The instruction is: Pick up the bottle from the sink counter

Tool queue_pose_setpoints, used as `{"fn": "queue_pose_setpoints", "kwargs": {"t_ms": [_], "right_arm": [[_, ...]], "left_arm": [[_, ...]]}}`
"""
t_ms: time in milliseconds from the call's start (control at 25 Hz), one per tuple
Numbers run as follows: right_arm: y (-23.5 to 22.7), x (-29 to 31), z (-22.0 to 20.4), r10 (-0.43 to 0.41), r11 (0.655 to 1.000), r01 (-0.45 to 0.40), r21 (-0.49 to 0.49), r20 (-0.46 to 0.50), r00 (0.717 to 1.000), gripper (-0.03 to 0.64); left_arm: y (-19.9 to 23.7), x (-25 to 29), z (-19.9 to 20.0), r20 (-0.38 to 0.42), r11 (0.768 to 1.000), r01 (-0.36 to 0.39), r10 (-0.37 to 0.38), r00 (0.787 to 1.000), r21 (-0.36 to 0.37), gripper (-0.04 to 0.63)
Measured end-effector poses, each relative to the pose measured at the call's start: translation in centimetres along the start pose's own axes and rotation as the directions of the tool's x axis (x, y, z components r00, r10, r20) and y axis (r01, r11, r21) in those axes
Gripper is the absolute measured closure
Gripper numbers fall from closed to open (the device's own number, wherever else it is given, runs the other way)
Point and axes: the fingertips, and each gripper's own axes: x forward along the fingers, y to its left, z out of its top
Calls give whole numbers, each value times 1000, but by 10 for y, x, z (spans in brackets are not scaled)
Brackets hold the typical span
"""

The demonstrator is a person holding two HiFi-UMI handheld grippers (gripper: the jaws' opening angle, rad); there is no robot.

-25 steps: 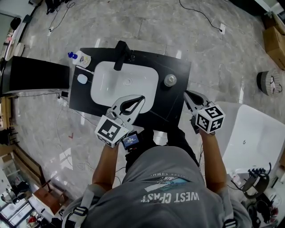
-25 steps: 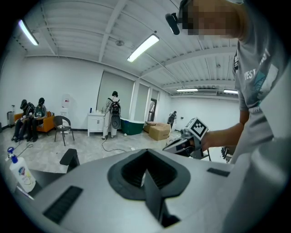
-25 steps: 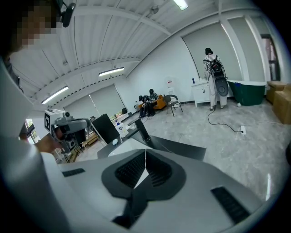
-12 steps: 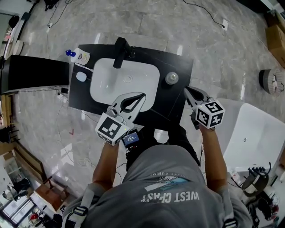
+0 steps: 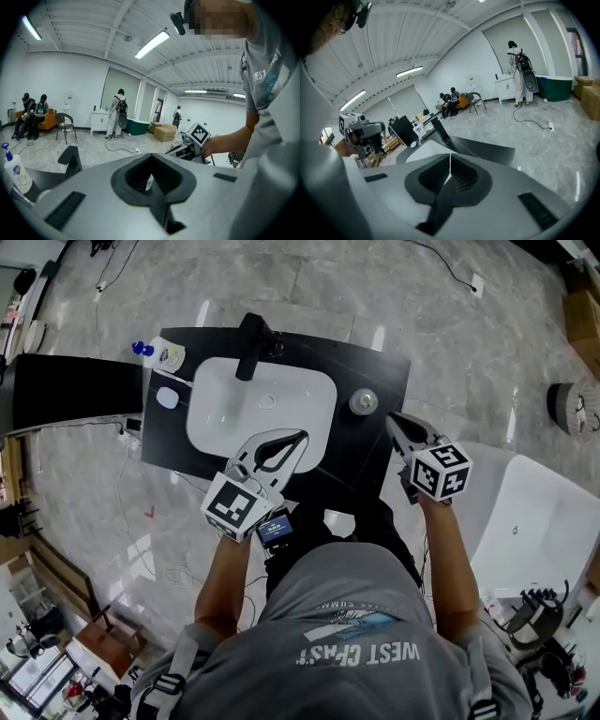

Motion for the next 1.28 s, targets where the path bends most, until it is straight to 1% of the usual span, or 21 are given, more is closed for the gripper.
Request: {"fn": "queue_pose_setpoints", "kwargs": {"t_ms": [560,920,1120,1280], "right_arm": [[-12,4,-23,-18,999,19,37,-39,999,614],[-19,12,-43,-19,998,23,61,-70,997,614],[-21,14,-47,-18,997,23,69,-81,997,614],[-24,18,-53,-16,997,23,78,-92,996,614]], "left_arm": [[-8,12,-6,-17,1000,18,-18,1000,-9,594],[-9,17,-19,-35,1000,20,-20,999,-17,594],[-13,20,-17,-32,999,26,-27,999,-19,594],[-14,22,-23,-42,999,26,-27,999,-24,594]]}}
